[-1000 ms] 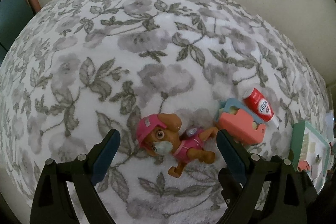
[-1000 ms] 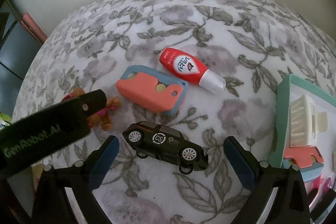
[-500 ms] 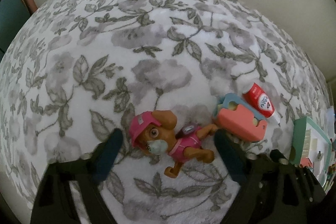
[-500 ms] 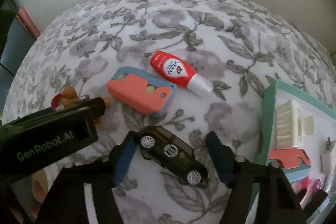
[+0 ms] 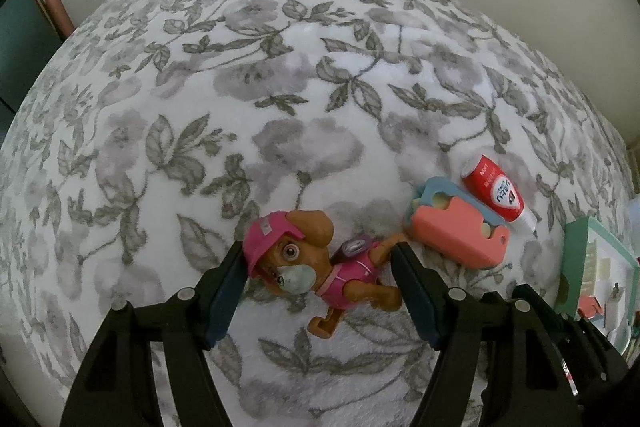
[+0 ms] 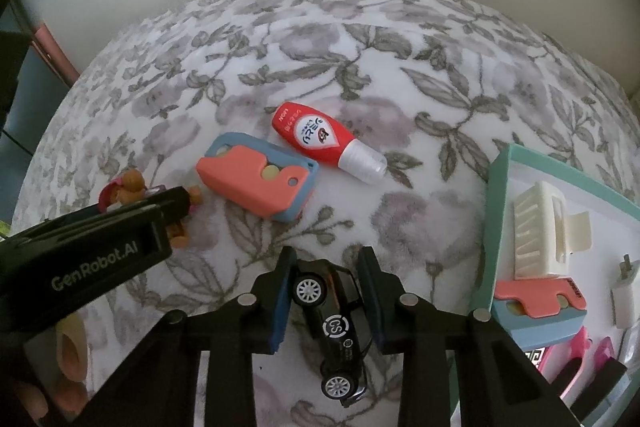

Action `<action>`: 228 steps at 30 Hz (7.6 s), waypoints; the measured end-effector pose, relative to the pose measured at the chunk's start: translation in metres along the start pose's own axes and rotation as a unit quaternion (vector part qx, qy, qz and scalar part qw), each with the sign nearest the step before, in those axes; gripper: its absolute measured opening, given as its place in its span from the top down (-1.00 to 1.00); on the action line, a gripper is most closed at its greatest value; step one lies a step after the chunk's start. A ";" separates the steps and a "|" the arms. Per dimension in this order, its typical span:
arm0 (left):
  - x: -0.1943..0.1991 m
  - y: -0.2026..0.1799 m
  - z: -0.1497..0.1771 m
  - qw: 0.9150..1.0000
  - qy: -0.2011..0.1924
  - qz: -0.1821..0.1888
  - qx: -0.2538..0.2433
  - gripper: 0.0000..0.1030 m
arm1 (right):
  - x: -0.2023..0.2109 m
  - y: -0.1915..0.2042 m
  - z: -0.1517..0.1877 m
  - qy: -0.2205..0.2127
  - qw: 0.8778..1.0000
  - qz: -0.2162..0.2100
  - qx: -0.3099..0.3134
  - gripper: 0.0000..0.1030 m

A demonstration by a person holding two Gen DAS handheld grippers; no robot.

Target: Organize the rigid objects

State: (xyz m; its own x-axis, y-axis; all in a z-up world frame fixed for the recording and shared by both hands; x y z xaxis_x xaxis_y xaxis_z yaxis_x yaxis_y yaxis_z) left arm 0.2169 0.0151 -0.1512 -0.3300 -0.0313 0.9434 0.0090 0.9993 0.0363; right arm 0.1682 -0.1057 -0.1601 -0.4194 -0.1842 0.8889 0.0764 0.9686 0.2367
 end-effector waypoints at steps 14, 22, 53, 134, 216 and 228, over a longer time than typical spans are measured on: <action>0.032 0.005 -0.008 0.999 -0.034 -0.007 0.001 -0.43 | 0.022 -0.003 -0.006 -0.018 0.999 -0.031 -0.021 0.41; 0.066 -0.001 -0.013 0.998 -0.068 -0.008 -0.001 -0.43 | 0.054 -0.012 -0.009 -0.046 0.997 -0.039 -0.041 0.41; 0.105 -0.066 0.003 0.996 -0.085 0.010 -0.032 -0.14 | 0.134 -0.105 0.007 -0.094 0.987 -0.022 -0.128 0.41; 0.158 -0.127 0.002 0.982 -0.138 0.121 -0.043 0.26 | 0.154 -0.141 0.007 -0.097 0.983 -0.002 -0.156 0.41; 0.102 -0.058 -0.021 0.995 -0.093 -0.019 0.024 -0.88 | 0.142 -0.150 -0.025 -0.077 0.987 0.063 -0.128 -1.00; 0.068 -0.030 -0.011 0.997 -0.051 -0.007 0.062 -0.88 | 0.121 -0.114 -0.012 -0.067 0.992 0.017 -0.106 -1.00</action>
State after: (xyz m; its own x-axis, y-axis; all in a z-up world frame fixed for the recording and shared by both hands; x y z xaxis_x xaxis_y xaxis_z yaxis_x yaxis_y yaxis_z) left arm 0.2046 -0.0172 -0.0841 -0.4239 -0.0487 0.9044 -0.1099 0.9939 0.0020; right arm 0.1199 -0.2409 -0.0750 -0.5287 -0.1151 0.8409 0.2750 0.9141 0.2980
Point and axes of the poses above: each gripper's, at about its wrist camera, not at the fingertips, and x roughly against the way its jaws point, y to its left, z to its underside, the point moved 7 cm from there along -x, roughly the way its jaws point, and after that the axes turned 5 degrees about -z, right-handed, at the moved point
